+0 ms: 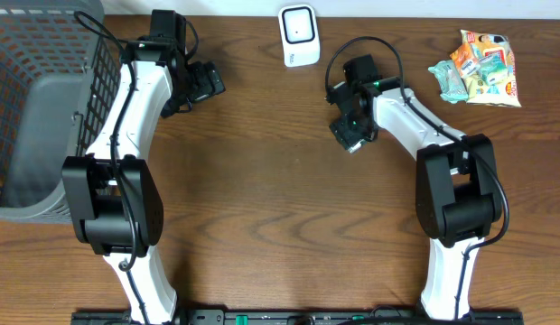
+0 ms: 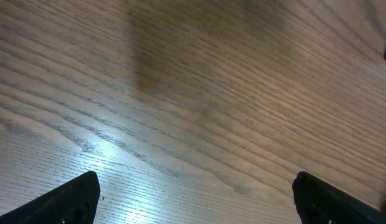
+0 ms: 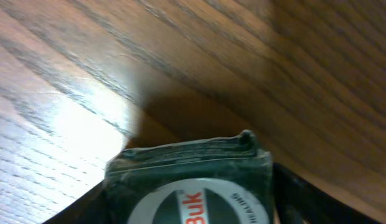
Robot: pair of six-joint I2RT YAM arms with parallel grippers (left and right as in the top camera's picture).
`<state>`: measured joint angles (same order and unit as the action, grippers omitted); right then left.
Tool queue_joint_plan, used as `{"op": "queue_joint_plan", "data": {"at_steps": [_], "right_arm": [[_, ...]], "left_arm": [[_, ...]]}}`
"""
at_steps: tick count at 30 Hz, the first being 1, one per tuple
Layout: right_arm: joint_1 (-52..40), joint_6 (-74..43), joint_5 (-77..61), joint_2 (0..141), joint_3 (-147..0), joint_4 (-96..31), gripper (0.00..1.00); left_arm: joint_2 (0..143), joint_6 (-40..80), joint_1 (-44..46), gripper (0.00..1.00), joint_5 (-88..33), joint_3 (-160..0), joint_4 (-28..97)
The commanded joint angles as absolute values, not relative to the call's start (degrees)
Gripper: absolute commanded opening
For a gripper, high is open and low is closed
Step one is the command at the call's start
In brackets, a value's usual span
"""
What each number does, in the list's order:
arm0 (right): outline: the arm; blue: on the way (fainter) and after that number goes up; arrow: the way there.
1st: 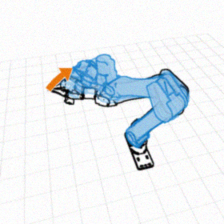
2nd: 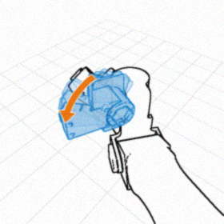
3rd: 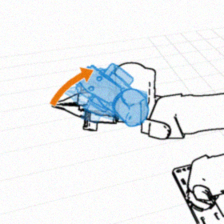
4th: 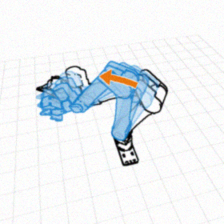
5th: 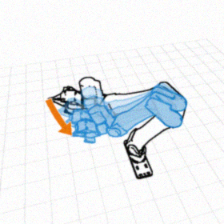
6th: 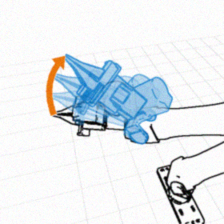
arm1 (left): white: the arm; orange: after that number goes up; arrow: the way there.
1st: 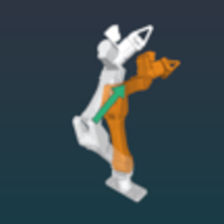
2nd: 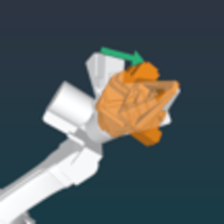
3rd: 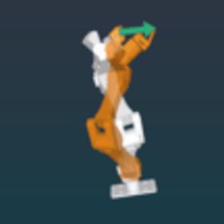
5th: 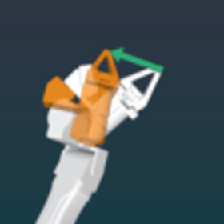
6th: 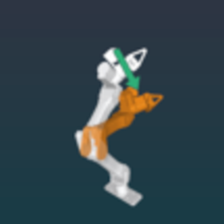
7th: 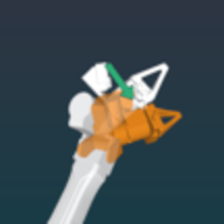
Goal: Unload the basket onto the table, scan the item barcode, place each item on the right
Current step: 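Raise the Zam-Buk tin to the scanner face with the right gripper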
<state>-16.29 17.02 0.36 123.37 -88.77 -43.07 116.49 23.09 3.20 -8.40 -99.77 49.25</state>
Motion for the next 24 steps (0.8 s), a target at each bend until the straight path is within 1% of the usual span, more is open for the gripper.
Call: {"op": "queue_joint_plan", "data": {"at_steps": [1,5,6,7,14,15,16,17,18,21,24], "right_arm": [[-16.05,15.31,0.47,124.40,-88.36,-43.27,0.64],[-16.21,12.27,0.47,124.40,-89.65,-43.29,0.56],[-16.23,11.33,0.45,124.40,-90.32,-43.33,0.53],[-16.23,10.24,0.45,124.40,-91.22,-43.53,0.52],[-16.23,9.50,0.64,124.40,-96.42,-45.34,0.54],[-16.23,9.56,1.50,124.40,-96.64,-45.47,0.58],[-16.23,10.11,1.98,124.40,-96.66,-45.63,0.66],[-16.23,10.79,2.13,124.40,-96.66,-45.87,0.80],[-16.23,10.94,2.57,124.40,-96.66,-46.19,0.91],[-16.23,8.78,2.63,124.40,-96.77,-47.51,0.93],[-16.21,3.40,2.63,124.40,-96.88,-48.90,0.97]], "left_arm": [[116.18,22.57,3.18,0.98,-7.64,-99.20,49.45],[116.18,22.57,3.18,0.98,-7.64,-99.20,49.45],[116.18,22.57,3.18,0.98,-7.64,-99.20,49.45],[116.18,22.57,3.18,0.98,-7.64,-99.20,49.45],[116.18,22.57,3.18,0.98,-7.64,-99.20,49.45],[116.18,22.57,3.18,0.98,-7.64,-99.20,49.45],[116.18,22.57,3.18,0.98,-7.64,-99.20,49.45],[116.18,22.57,3.18,0.98,-7.64,-99.20,49.45],[116.18,22.57,3.18,0.98,-7.64,-99.20,49.45],[116.18,22.57,3.18,0.98,-7.64,-99.20,49.45],[116.18,22.57,3.18,0.98,-7.64,-99.20,49.45]]}}
